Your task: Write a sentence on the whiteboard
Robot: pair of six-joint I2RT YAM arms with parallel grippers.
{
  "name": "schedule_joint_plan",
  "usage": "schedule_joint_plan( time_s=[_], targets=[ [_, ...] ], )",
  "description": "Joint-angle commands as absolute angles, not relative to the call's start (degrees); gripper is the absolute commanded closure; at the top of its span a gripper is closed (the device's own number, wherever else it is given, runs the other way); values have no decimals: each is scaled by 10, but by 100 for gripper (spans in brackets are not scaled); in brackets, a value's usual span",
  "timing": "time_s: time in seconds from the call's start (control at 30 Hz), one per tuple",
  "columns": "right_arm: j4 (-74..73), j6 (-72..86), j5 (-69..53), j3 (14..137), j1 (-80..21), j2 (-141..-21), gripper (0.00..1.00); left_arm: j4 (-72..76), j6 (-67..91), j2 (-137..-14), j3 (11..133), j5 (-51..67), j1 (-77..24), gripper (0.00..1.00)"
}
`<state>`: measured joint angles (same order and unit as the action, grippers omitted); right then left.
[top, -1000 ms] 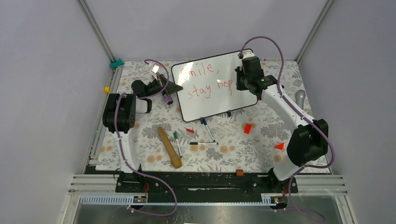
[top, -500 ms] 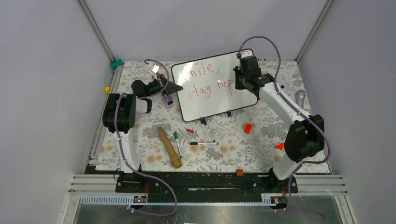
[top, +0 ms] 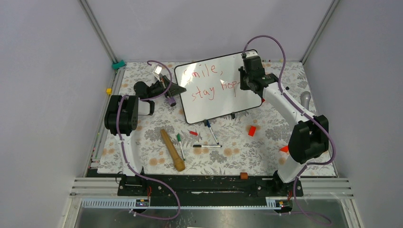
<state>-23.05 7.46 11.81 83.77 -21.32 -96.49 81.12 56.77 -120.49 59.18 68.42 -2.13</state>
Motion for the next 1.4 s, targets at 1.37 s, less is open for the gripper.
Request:
schedule_joint_plan(
  time_s=[1.37],
  targets=[
    [-243,71,81,838,-210,-969,100,845,533,-1202,594,764,-40,100]
  ],
)
